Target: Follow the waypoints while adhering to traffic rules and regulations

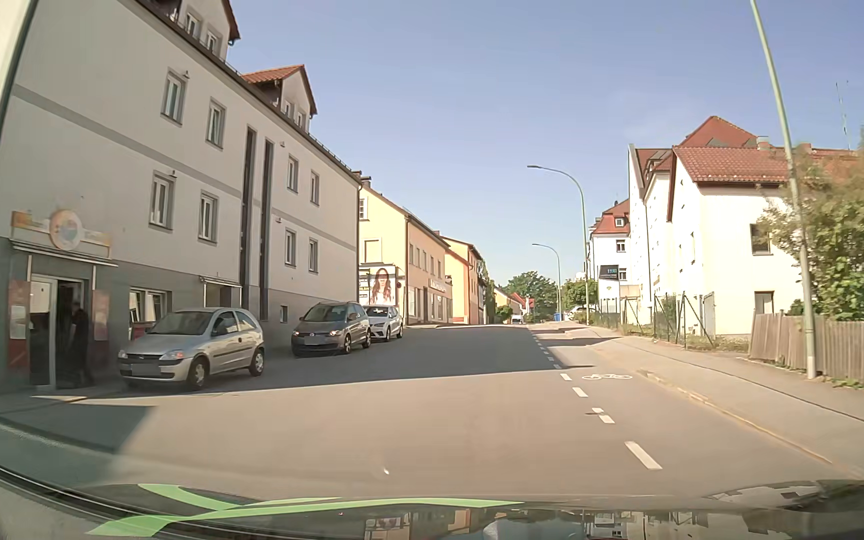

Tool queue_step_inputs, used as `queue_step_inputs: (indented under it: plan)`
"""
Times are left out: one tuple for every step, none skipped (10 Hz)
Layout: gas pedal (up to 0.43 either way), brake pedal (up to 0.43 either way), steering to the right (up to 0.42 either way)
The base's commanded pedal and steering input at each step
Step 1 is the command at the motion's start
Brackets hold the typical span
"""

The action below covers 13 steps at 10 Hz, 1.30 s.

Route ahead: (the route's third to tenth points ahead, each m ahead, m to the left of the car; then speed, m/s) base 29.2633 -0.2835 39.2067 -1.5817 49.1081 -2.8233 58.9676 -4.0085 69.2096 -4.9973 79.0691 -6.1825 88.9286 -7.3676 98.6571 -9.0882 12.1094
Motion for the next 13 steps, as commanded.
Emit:
queue_step_inputs:
  plan:
    - [0.079,0.0,0.015]
    - [0.079,0.0,0.015]
    - [0.079,0.0,0.015]
    - [0.079,0.0,0.015]
    - [0.079,0.0,0.015]
    - [0.079,0.0,0.015]
    - [0.079,0.0,0.015]
    - [0.079,0.0,0.014]
    - [0.079,0.0,0.014]
    - [0.079,0.0,0.012]
    - [0.079,0.0,0.01]
    - [0.079,0.0,0.008]
    - [0.079,0.0,0.008]
